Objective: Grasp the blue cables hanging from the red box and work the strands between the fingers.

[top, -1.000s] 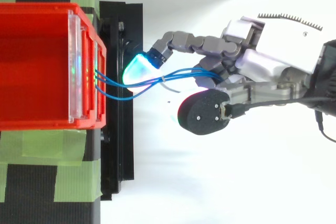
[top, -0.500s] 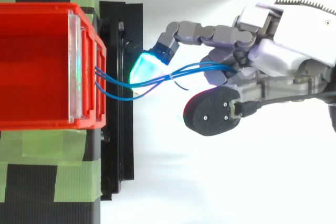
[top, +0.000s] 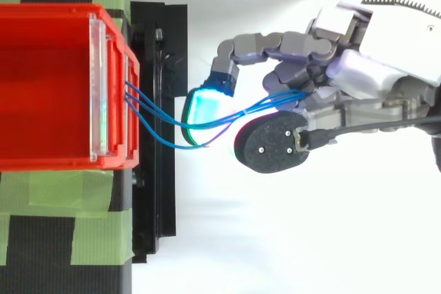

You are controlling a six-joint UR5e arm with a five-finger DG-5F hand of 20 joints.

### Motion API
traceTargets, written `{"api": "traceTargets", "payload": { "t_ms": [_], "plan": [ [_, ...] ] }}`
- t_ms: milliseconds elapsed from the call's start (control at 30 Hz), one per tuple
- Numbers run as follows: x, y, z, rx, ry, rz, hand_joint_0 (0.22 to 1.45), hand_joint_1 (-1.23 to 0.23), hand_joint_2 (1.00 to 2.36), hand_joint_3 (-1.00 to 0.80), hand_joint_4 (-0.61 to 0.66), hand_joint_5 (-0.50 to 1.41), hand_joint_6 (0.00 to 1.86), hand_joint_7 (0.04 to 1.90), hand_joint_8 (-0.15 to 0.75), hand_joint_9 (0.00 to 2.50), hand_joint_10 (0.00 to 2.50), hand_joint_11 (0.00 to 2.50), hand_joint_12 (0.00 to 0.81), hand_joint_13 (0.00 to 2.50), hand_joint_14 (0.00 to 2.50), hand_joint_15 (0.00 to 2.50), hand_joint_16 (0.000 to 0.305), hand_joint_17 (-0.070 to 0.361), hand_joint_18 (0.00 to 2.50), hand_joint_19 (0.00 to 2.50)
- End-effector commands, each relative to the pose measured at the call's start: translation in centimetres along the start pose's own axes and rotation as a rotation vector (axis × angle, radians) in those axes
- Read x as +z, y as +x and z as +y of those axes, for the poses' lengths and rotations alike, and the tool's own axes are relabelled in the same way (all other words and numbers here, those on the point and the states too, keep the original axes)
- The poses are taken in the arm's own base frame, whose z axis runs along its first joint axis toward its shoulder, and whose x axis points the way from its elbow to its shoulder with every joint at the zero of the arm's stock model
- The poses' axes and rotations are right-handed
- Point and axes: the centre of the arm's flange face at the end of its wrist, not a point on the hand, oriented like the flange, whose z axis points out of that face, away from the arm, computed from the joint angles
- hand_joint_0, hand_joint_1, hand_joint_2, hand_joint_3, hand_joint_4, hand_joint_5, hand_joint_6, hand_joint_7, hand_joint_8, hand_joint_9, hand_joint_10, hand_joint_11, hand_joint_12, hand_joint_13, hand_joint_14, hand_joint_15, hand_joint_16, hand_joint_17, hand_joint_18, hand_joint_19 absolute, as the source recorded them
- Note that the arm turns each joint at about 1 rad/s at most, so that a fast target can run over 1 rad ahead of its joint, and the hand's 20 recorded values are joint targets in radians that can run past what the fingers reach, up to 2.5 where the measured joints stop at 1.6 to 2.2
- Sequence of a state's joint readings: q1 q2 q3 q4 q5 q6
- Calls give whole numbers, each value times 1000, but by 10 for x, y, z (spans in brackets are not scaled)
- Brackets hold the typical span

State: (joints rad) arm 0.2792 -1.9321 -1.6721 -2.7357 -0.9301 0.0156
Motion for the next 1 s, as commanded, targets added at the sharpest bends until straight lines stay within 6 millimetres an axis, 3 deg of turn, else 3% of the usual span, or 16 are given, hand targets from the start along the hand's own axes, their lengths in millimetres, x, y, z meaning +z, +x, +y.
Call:
{"api": "traceTargets", "payload": {
  "t_ms": [0,433,967],
  "plan": [
    [0,0,0,-1,1,-1,895,-633,1005,-864,116,197,530,1209,362,816,2500,2295,407,1005,2500,1461,58,131,1396,1483],
    [0,0,0,-4,3,-1,917,-633,1008,-810,102,203,627,1196,362,816,2500,2295,407,1005,2500,1461,58,131,1396,1483],
    [0,-5,0,-6,4,-22,923,-689,1017,-521,87,193,599,1199,362,816,2500,2295,407,1005,2500,1461,58,131,1396,1483]
  ]
}}
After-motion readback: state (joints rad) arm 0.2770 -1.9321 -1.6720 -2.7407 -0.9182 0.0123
